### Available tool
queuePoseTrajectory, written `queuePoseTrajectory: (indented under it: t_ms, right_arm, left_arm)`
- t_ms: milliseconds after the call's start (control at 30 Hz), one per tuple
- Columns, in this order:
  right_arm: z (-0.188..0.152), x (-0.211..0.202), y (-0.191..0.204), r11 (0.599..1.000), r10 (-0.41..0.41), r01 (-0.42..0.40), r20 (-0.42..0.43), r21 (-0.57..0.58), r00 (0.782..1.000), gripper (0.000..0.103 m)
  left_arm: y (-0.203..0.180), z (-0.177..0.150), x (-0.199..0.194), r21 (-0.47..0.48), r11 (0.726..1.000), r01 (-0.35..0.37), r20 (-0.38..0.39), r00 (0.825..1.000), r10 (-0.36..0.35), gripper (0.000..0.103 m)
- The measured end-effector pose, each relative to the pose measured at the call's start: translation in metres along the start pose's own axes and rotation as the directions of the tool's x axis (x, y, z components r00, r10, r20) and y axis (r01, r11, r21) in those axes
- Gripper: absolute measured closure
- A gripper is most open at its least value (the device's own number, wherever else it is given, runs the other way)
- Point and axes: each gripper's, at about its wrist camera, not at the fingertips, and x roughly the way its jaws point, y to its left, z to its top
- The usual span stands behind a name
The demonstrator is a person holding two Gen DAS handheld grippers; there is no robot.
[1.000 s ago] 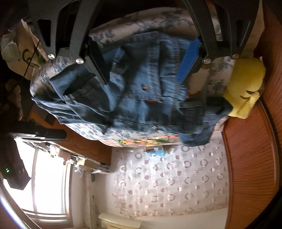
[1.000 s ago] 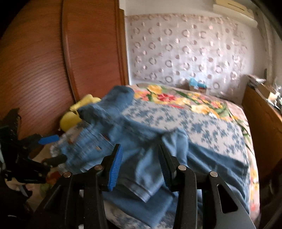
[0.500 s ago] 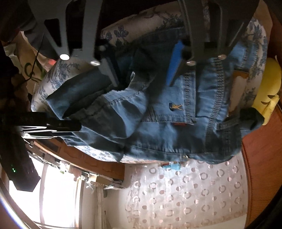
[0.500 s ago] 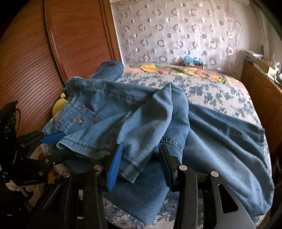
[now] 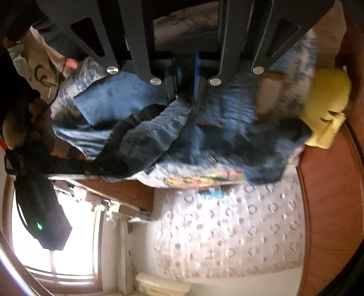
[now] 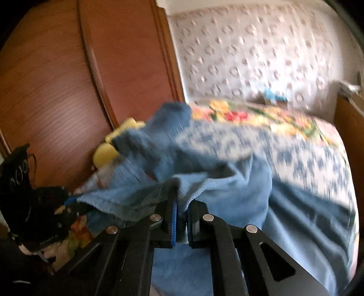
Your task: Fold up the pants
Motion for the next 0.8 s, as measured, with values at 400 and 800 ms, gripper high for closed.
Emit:
queuePoseTrajectory:
  t_ms: [400, 800]
  right_arm:
    - [0.092, 0.079, 0.059, 0.991, 0.064, -0.067, -0.03, -0.119, 0.998, 0.097]
    - [0.098, 0.123, 0.072, 0.986, 0.046, -0.059, -0.085, -0.158, 0.995, 0.056]
  left_arm:
    - [0.049, -0.019, -0.015, -0.078, 0.993, -0.086, -0.035, 0.996, 0.084, 0.091]
    - [0.058, -0.029, -0.015, -0.103, 0.99, -0.095, -0.055, 0.994, 0.089, 0.065]
